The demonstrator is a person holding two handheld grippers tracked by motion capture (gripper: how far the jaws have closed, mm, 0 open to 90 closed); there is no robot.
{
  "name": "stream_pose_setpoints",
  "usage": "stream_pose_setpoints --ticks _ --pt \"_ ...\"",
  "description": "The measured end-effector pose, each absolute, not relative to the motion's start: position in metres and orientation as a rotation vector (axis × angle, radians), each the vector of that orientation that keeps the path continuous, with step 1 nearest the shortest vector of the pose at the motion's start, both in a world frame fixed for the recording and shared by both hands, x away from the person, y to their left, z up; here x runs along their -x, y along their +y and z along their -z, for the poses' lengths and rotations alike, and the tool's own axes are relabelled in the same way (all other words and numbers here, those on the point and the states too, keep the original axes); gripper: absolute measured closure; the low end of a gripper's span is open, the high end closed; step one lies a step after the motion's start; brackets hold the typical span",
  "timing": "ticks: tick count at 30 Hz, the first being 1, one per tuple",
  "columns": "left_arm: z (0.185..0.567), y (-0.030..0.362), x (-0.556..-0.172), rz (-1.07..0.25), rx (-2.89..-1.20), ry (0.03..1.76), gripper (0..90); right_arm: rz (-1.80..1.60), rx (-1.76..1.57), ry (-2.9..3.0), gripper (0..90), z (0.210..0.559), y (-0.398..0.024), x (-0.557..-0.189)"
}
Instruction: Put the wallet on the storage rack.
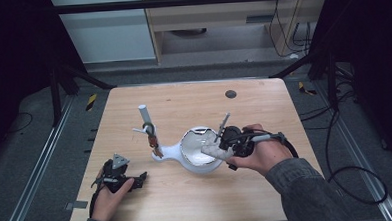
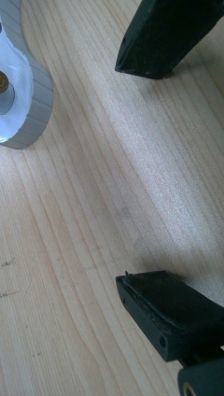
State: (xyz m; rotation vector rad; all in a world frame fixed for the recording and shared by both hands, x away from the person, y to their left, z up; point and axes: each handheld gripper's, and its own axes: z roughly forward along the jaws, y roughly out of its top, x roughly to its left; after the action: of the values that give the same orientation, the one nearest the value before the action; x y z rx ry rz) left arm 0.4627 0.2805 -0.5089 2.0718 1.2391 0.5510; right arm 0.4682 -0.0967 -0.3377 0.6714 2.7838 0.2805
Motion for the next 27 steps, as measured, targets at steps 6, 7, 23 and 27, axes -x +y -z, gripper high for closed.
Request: stream_pose_setpoints --ticks 6,7,23,27 --pt "0.509 0.28 -0.463 -0.552 -2.072 1.239 0.3 -0.265 -0.641 2.805 31.5 0.344 -0.081 -0.473" --pt "0.509 0.28 -0.463 -0.552 -2.073 1.239 0.3 -0.259 -0.64 2.808 31.5 0.345 -0.079 -0.473" --pt "0.509 0.28 -0.463 -0.551 -2.075 1.24 0.2 -0.214 -0.602 2.847 31.5 0.357 -0.054 -0.485" --pt "0.509 0.28 -0.463 -0.551 -2.075 1.24 0.1 -0.207 -0.6 2.854 31.4 0.36 -0.051 -0.487"
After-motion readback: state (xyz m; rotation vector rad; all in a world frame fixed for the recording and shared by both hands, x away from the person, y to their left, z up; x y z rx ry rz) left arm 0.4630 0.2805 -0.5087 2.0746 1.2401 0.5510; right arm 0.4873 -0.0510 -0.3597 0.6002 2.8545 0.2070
